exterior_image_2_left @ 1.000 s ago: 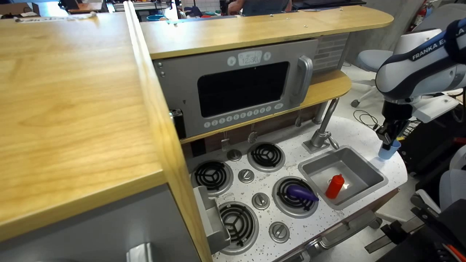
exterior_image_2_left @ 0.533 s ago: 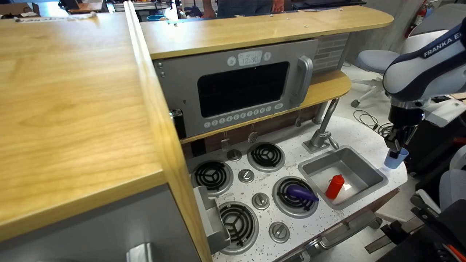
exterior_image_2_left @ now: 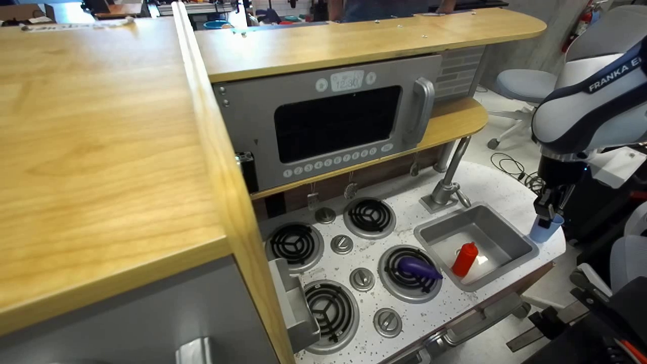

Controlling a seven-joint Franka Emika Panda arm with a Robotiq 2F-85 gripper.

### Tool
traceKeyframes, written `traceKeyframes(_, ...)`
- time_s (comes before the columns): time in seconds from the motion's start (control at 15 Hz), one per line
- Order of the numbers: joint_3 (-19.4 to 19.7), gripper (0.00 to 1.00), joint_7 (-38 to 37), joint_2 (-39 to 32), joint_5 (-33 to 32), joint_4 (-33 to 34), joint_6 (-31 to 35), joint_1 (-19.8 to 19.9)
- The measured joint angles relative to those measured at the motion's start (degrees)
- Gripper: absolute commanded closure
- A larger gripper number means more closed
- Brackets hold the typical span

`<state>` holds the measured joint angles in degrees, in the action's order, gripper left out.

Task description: Move the cup slightly down on the sink counter

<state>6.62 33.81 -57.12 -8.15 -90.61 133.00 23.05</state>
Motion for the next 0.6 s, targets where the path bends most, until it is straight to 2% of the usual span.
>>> traceKeyframes(0.27,-0.38,0.99,0.74,0.16,0.0,-0.31,3.27,-0.01)
traceKeyframes(0.6,-0.49,0.99,1.71,0.2,-0.15,-1.27,4.25,-0.01)
